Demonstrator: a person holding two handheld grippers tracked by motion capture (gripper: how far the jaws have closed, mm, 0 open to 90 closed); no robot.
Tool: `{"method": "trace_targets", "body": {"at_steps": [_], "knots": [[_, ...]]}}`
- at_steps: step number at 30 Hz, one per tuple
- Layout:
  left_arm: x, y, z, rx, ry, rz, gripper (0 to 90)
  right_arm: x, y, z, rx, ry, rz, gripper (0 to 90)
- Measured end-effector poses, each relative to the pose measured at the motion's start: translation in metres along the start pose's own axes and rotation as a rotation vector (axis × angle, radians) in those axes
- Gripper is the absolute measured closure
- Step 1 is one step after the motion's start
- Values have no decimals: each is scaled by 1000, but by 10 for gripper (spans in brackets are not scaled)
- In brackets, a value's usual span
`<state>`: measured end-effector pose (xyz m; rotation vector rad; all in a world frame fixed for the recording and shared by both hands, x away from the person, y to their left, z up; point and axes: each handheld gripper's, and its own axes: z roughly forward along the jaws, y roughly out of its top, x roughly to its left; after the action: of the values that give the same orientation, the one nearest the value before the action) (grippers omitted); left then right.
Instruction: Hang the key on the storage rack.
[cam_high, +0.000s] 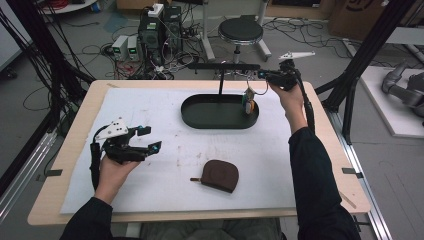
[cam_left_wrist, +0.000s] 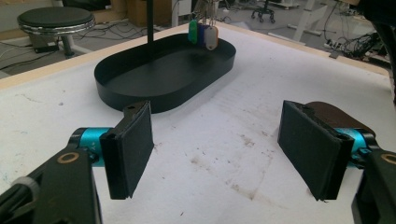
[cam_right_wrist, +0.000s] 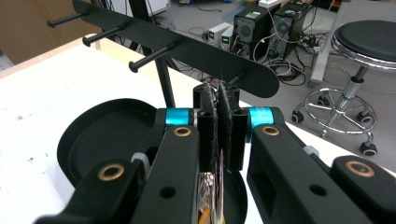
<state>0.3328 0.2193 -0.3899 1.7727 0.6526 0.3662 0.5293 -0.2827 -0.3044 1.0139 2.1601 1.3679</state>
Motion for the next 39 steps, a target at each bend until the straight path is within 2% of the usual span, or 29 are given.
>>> {"method": "trace_targets", "body": {"at_steps": [2,5,8,9,14,15,16,18,20,26,27,30,32,33,36,39], "knots": [[0,0,0,-2,-2,-2,266,0,0,0,4,-5,-4,868],[0,0,0,-1,-3,1,266,3,0,2,13,-44,-19,856],[-1,0,0,-2,-2,1,266,4,1,3,11,-53,-22,853],[-1,0,0,-1,-5,-1,266,5,1,2,9,-80,-24,845],[-1,0,1,2,-4,2,266,5,2,0,13,-118,-31,828],[-1,0,2,3,-4,2,266,5,2,-1,19,-147,-40,801],[-1,0,2,2,-7,1,266,5,2,-1,19,-147,-40,801],[-1,0,2,5,-6,3,266,5,1,-2,31,-183,-23,757],[-1,0,2,6,-6,5,266,5,0,-3,27,-196,-15,737],[0,1,3,3,-4,-1,266,9,2,-12,24,-203,-38,666],[0,1,4,2,-6,3,266,11,3,-18,30,-197,-46,625],[-1,3,5,2,-7,5,266,14,4,-25,22,-192,-60,603],[-1,4,7,0,-8,5,266,19,1,-41,-8,-183,-71,579],[-1,5,7,1,-8,7,266,19,1,-41,-8,-183,-71,579],[-3,7,10,0,-10,16,266,22,-4,-56,-21,-170,-68,542],[-4,9,12,-4,-3,27,265,28,-16,-78,-51,-154,-72,533]]}}
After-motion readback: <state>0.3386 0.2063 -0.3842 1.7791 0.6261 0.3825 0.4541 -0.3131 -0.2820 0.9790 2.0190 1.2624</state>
